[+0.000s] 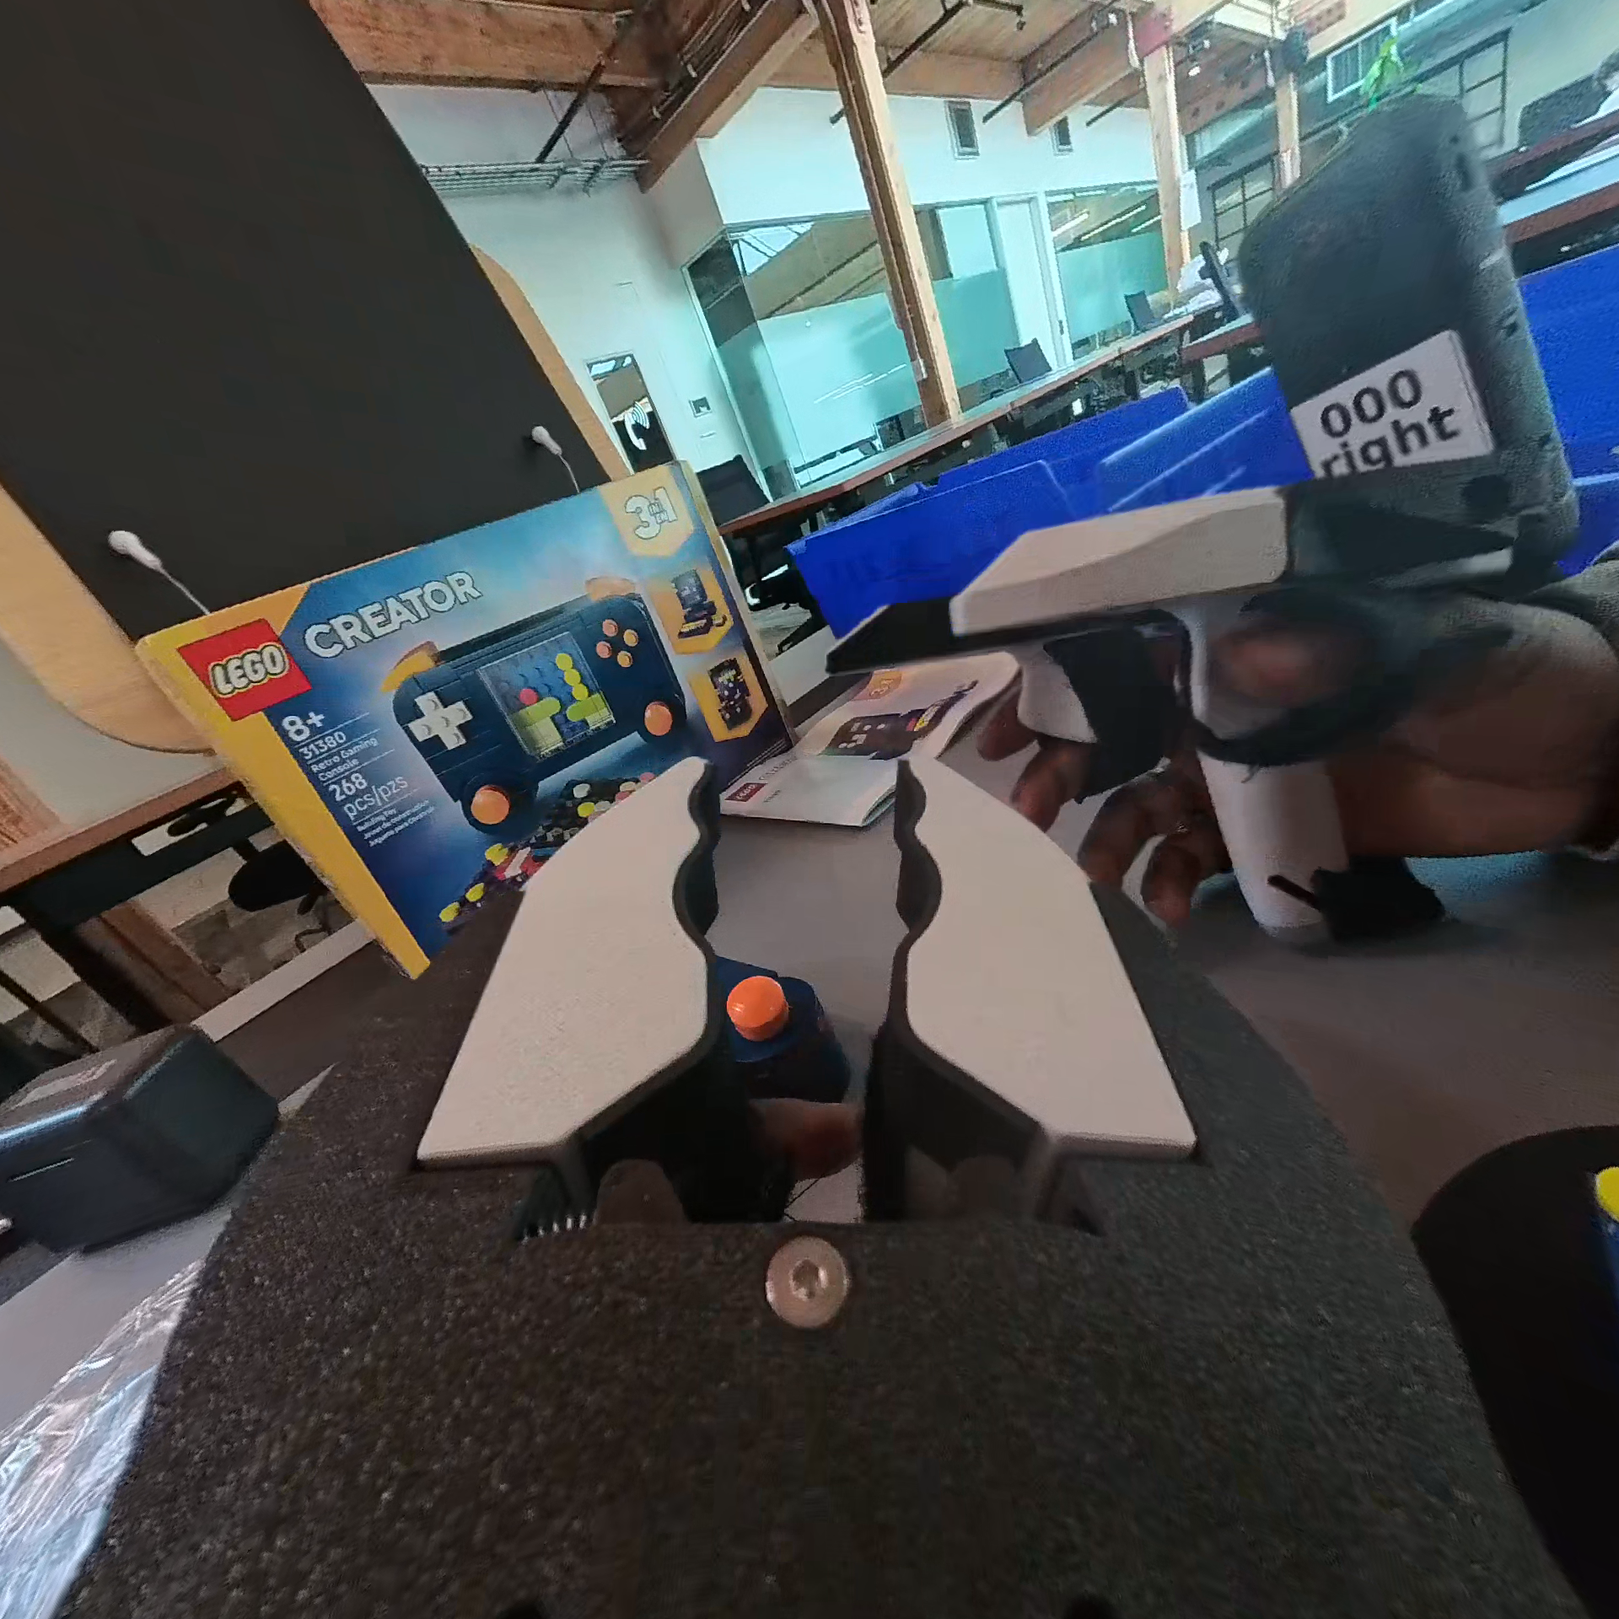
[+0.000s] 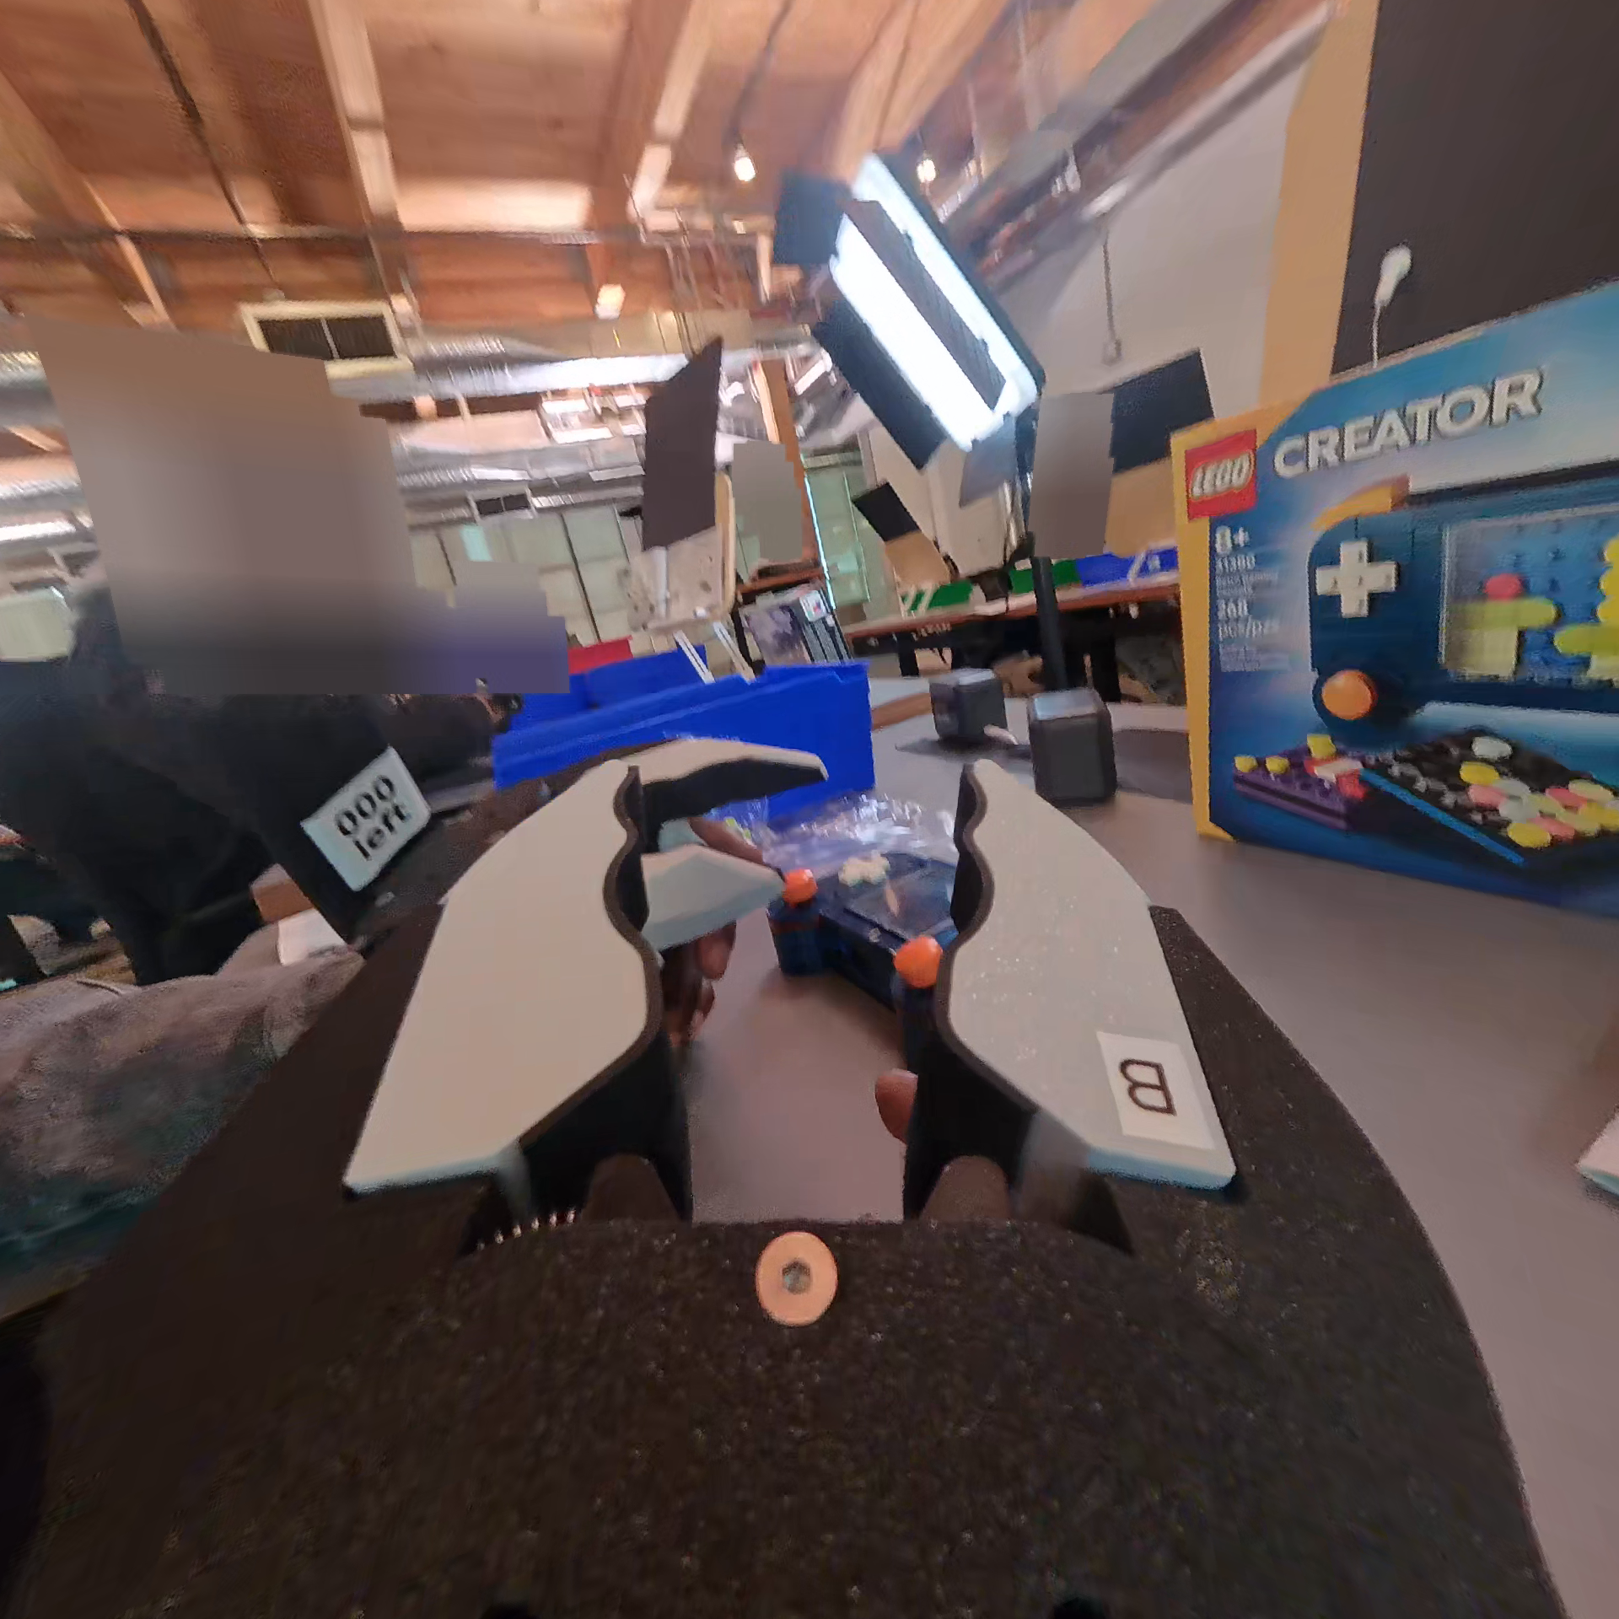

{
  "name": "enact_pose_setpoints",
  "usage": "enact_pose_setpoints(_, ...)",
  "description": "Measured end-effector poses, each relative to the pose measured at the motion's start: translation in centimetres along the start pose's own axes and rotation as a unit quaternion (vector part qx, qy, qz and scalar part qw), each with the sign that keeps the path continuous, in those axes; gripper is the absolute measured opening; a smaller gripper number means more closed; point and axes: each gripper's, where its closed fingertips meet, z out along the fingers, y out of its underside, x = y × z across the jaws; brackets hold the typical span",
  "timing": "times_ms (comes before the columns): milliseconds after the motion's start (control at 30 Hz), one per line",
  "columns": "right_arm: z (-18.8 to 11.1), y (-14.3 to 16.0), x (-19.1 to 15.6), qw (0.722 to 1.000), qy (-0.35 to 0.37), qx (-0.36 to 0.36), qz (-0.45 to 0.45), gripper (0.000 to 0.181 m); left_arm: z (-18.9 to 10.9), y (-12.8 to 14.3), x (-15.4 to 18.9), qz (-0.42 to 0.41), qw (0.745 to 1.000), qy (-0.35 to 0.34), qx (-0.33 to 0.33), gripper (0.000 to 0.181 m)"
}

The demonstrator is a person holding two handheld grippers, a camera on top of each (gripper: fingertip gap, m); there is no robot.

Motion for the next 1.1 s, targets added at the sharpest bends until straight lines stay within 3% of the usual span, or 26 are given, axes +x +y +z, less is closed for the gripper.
enact_pose_setpoints(233,0.1,0.5,0.2,0.998,-0.01,-0.014,0.056,0.067,0.1,0.1,0.2,0.006,1.0,0.005,-0.005,0.037)
enact_pose_setpoints(400,0.3,1.0,-1.4,0.998,-0.047,-0.035,0.018,0.07,0.1,0.1,-0.4,0.004,1.0,-0.016,-0.002,0.036)
enact_pose_setpoints(633,0.1,0.5,-0.5,0.997,-0.043,-0.017,0.062,0.071,0.6,0.7,1.1,0.011,0.999,0.041,-0.028,0.045)
enact_pose_setpoints(733,-0.1,0.3,0.2,0.994,-0.044,-0.003,0.103,0.079,0.6,0.9,1.1,0.005,0.998,0.044,-0.033,0.057)
enact_pose_setpoints(900,-0.1,0.2,-0.4,0.993,-0.066,-0.001,0.099,0.087,0.8,-0.4,0.8,-0.056,0.997,0.057,0.013,0.114)
enact_pose_setpoints(1000,-0.2,0.0,-0.3,0.993,-0.068,0.007,0.1,0.092,0.2,-2.3,2.0,-0.123,0.982,0.122,0.071,0.121)
enact_pose_setpoints(1100,-0.1,-0.1,-0.5,0.994,-0.067,0.01,0.091,0.096,-0.3,-3.4,1.8,-0.15,0.974,0.136,0.101,0.133)
